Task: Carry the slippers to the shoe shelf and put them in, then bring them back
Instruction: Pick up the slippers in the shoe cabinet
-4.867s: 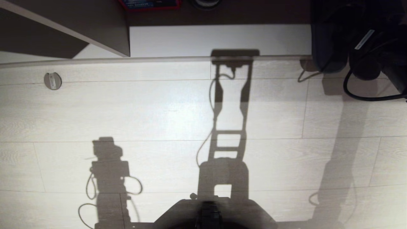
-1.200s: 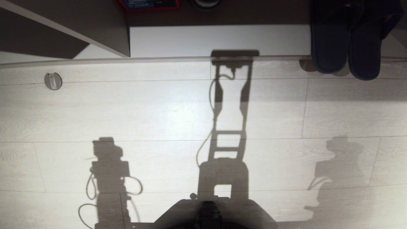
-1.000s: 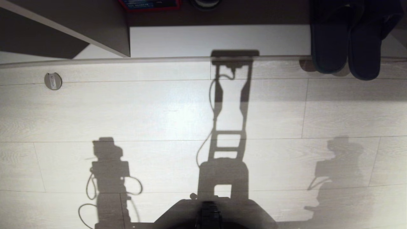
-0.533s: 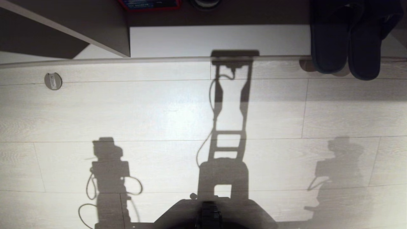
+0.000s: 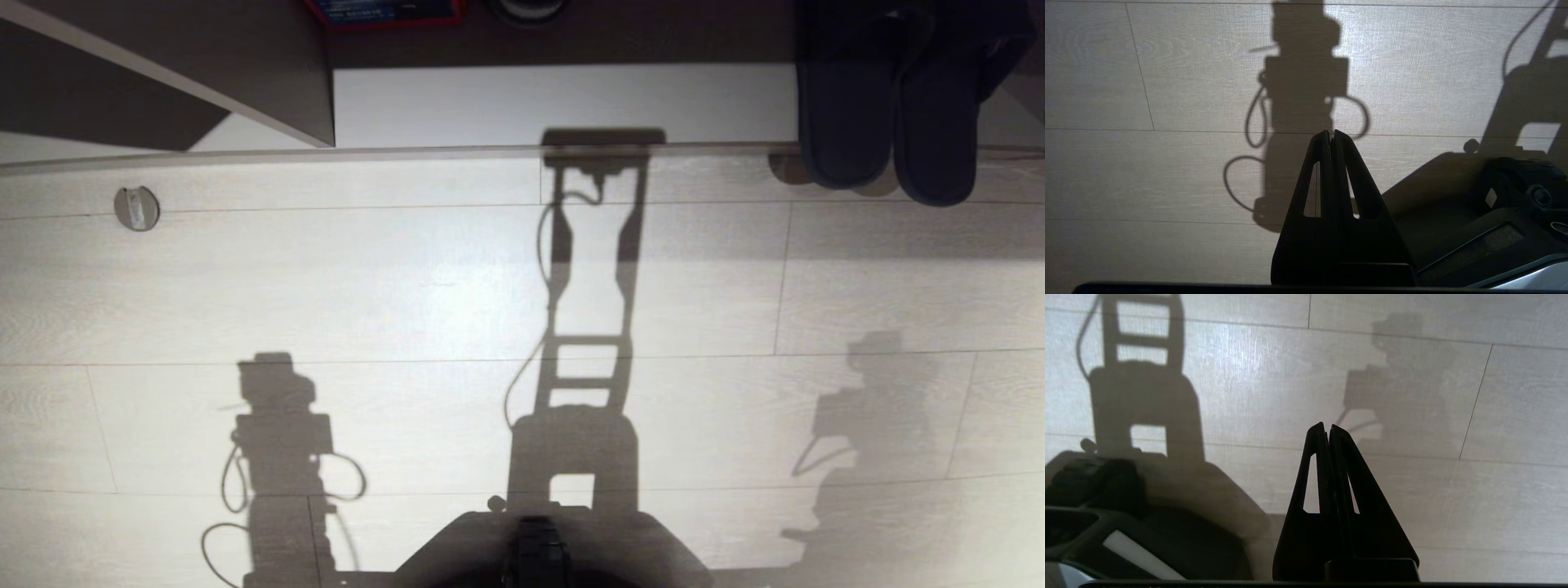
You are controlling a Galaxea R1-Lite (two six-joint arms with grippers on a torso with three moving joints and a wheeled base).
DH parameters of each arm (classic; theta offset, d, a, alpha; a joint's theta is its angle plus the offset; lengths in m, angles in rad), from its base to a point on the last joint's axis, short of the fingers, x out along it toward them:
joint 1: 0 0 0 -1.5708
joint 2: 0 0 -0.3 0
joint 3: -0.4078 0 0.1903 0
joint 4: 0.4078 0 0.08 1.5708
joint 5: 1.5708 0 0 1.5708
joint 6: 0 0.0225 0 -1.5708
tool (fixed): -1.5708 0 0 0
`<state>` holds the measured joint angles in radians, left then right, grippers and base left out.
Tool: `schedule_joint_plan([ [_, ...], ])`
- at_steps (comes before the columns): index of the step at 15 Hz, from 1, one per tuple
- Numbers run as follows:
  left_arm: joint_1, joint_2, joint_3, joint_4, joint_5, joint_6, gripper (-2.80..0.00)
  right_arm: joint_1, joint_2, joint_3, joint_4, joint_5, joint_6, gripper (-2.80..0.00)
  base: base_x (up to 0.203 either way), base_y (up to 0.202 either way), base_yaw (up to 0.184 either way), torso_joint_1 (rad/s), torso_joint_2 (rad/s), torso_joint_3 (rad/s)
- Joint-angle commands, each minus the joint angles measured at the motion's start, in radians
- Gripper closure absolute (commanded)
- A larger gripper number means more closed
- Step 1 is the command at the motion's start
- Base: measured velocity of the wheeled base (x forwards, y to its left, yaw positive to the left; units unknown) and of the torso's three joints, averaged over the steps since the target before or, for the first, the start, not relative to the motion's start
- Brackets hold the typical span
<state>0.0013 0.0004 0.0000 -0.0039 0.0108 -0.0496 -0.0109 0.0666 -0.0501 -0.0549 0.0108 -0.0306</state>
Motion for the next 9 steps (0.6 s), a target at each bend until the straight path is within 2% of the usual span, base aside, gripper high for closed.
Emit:
schedule_joint_plan([
  [1, 0.000, 0.000, 0.000, -0.001, 0.000, -0.001, 0.00, -0.001, 0.093, -0.018, -0.055, -0.001, 0.001, 0.00, 0.000, 0.000, 0.000, 0.000, 0.00, 0.000],
  [5, 0.000, 0.000, 0.000, -0.001, 0.000, -0.001, 0.00, -0.032, 0.434, -0.063, -0.330, -0.007, -0.008, 0.00, 0.000, 0.000, 0.000, 0.000, 0.00, 0.000],
  [9, 0.000, 0.000, 0.000, -0.001, 0.000, -0.001, 0.00, -0.114, 0.707, -0.139, -0.456, -0.011, -0.032, 0.00, 0.000, 0.000, 0.000, 0.000, 0.00, 0.000],
])
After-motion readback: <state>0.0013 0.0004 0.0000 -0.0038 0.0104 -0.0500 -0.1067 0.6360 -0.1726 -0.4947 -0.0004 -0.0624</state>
